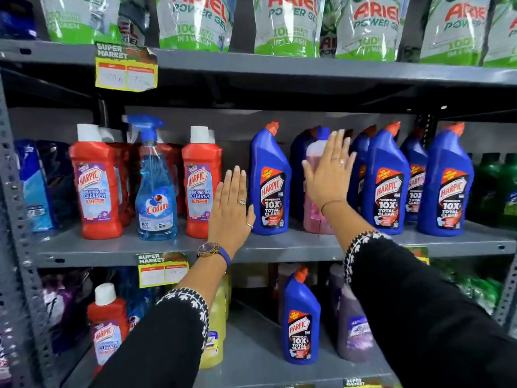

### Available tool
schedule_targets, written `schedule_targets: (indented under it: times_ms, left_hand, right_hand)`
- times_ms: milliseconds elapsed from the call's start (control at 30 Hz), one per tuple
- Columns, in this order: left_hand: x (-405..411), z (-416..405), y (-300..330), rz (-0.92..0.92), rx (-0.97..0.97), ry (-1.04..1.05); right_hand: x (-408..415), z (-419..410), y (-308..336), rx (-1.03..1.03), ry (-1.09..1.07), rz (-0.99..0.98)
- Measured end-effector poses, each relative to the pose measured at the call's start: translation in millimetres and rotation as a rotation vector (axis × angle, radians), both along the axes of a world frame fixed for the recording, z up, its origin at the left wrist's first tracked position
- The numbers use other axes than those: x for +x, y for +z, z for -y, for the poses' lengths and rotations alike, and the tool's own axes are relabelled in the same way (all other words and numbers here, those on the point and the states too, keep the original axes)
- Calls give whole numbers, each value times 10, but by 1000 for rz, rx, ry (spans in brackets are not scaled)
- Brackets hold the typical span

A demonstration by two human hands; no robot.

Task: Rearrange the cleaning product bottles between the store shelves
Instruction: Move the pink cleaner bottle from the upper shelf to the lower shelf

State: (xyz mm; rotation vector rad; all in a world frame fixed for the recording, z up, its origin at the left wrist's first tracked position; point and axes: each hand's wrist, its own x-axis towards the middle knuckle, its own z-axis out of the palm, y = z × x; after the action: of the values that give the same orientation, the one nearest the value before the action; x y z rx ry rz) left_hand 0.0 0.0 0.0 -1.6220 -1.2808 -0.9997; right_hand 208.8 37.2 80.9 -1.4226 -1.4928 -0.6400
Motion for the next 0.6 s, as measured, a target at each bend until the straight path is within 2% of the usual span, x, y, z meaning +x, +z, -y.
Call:
schedule_targets:
  times_ms: [67,200,300,400,600]
  left_hand:
    - [-30,28,-77,54,-18,-31]
    - [-198,42,-573,-6,-117,33]
    - [-378,30,-998,-71,-154,61]
    - [-452,24,-1256,-48,-168,40]
    - [-429,-18,-1307,1,-143,45]
  right_hand:
    - [15,-103,218,-42,-35,-167]
    - [118,-349,632,-172,38,-469]
    - [206,-473,755,-281,29,-456]
    - [259,-535,776,-395,67,-435]
    - [229,-495,823,-376,34,-404]
